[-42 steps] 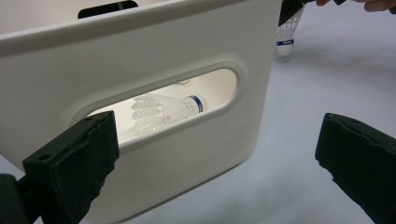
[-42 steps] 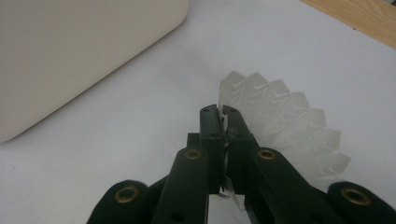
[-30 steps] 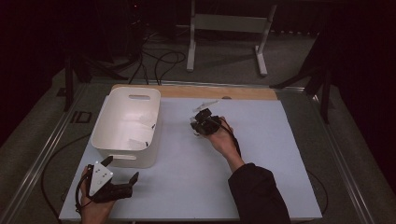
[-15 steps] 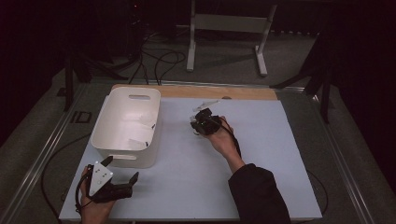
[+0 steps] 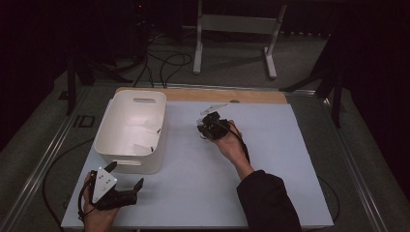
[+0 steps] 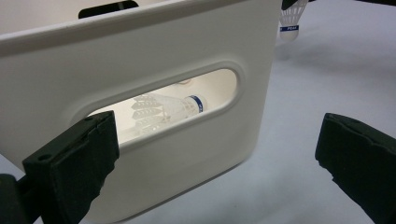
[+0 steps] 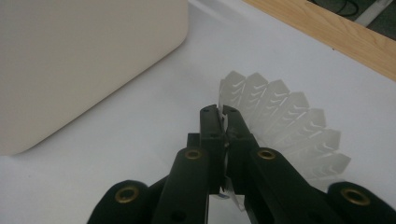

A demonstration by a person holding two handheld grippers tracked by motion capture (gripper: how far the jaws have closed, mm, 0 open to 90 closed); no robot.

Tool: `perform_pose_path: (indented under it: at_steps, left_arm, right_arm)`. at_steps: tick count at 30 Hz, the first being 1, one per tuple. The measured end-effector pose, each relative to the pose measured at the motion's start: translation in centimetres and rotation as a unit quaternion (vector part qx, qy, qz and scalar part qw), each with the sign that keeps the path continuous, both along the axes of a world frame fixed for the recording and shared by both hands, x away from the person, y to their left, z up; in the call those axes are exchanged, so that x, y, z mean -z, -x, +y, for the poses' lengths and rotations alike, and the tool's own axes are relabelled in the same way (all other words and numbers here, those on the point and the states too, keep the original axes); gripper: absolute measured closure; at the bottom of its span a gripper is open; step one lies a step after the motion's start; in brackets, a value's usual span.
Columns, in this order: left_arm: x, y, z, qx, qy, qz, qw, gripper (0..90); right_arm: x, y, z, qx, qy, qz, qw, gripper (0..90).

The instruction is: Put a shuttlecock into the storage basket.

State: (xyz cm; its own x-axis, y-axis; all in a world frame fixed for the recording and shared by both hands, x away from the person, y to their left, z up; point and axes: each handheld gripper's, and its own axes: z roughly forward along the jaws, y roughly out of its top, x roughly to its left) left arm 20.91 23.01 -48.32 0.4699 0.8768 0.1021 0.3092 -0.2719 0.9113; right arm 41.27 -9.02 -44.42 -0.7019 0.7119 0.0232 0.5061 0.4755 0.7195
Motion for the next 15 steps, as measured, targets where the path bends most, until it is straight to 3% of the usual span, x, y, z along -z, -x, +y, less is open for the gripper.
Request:
perform_pose_path:
  at_steps: [12,15]
  left_arm:
    - [0.00,0.00,0.00,0.000,0.000,0.000,1.0000,0.1]
    - [-0.01,0.00,0.00,0.000,0.000,0.000,1.0000,0.0]
  right_arm:
    - [-0.35,0.17,-0.09,0.008,-0.006,-0.007,0.9999,89.4]
    - [-0.49,0.16,-0.21,0.010,-0.018,-0.004,0.9998,89.3]
